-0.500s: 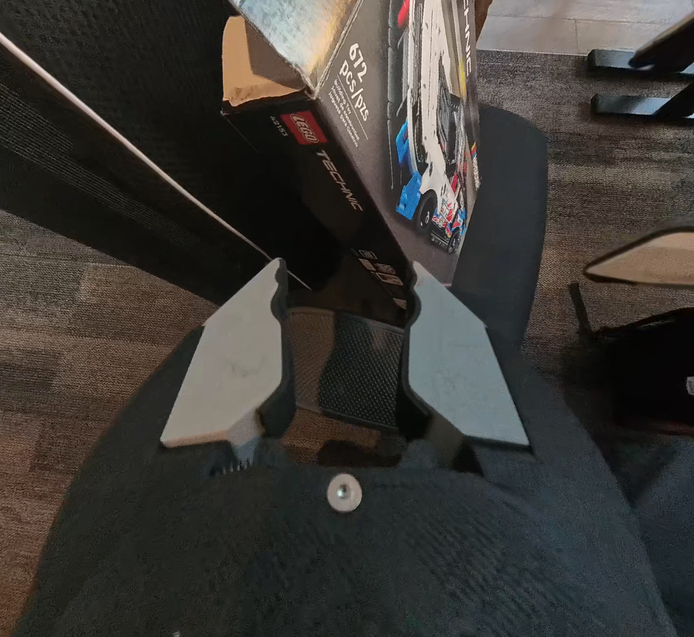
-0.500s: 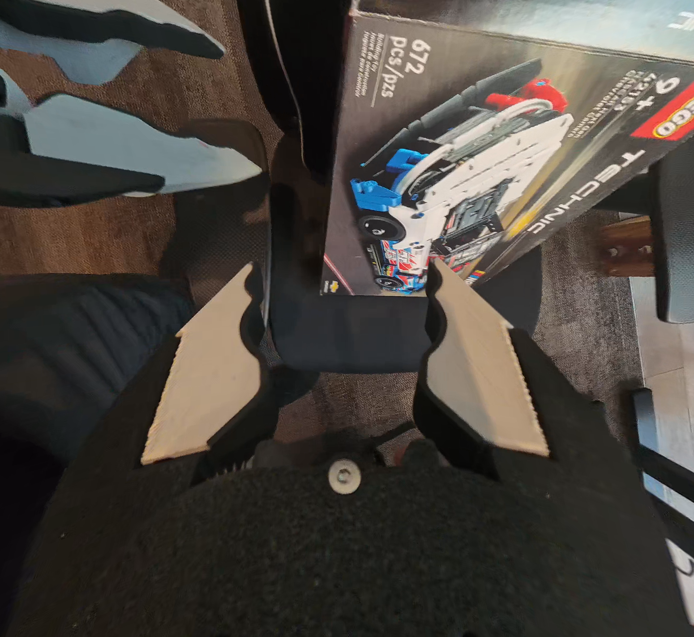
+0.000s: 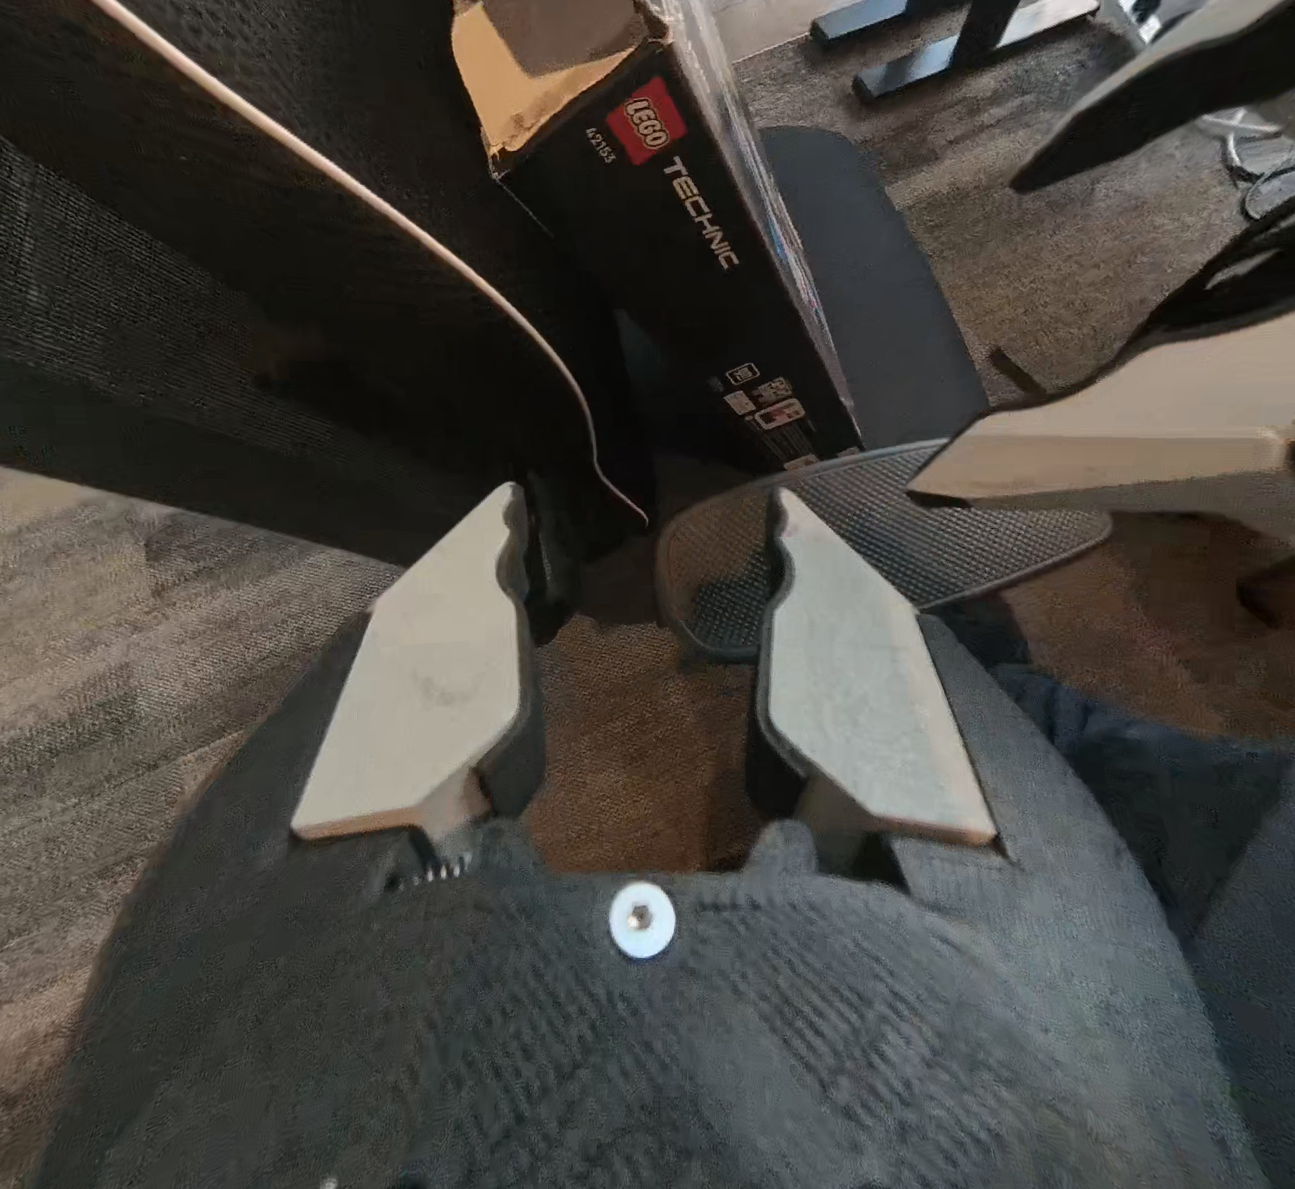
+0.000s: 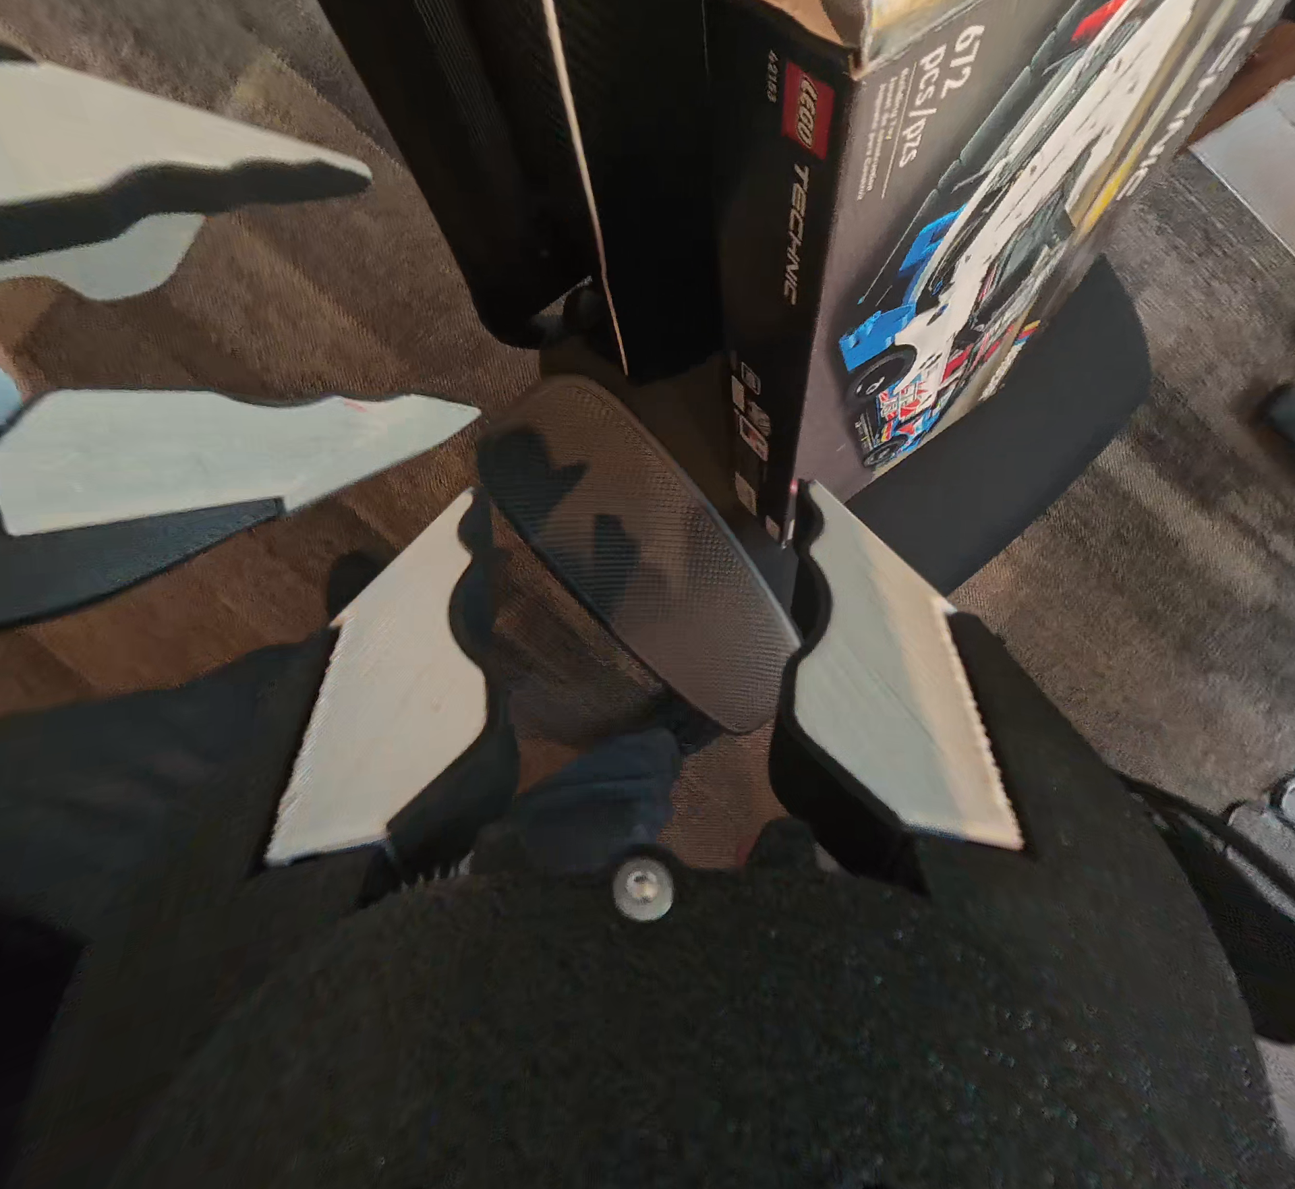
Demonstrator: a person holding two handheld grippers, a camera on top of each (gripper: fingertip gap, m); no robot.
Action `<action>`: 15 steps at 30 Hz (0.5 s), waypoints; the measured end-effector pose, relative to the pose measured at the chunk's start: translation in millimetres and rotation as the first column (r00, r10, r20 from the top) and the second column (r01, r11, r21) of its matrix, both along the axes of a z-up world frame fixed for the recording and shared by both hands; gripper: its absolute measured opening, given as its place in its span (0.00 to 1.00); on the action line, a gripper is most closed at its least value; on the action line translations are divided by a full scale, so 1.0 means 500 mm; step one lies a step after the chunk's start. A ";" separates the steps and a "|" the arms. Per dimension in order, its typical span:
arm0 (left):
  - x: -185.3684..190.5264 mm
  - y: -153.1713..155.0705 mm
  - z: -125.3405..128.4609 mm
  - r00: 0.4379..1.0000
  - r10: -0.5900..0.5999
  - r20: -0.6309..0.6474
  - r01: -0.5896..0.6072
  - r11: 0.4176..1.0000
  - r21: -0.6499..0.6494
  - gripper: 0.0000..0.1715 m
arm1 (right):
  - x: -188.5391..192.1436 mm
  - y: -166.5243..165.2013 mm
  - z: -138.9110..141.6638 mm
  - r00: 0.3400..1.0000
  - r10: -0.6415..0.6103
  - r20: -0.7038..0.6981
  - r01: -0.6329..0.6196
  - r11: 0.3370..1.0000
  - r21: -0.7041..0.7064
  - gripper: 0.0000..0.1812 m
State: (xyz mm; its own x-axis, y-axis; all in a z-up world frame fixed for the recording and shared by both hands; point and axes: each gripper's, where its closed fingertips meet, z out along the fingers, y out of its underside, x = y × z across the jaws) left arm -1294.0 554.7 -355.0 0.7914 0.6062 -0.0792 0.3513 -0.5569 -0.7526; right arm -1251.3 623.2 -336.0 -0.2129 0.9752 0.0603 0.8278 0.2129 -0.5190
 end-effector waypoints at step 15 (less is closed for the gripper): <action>0.095 -0.147 -0.027 0.995 -0.104 -0.002 0.103 0.989 -0.102 0.38 | 0.126 -0.136 -0.029 0.955 -0.293 -0.045 0.289 0.953 -0.088 0.47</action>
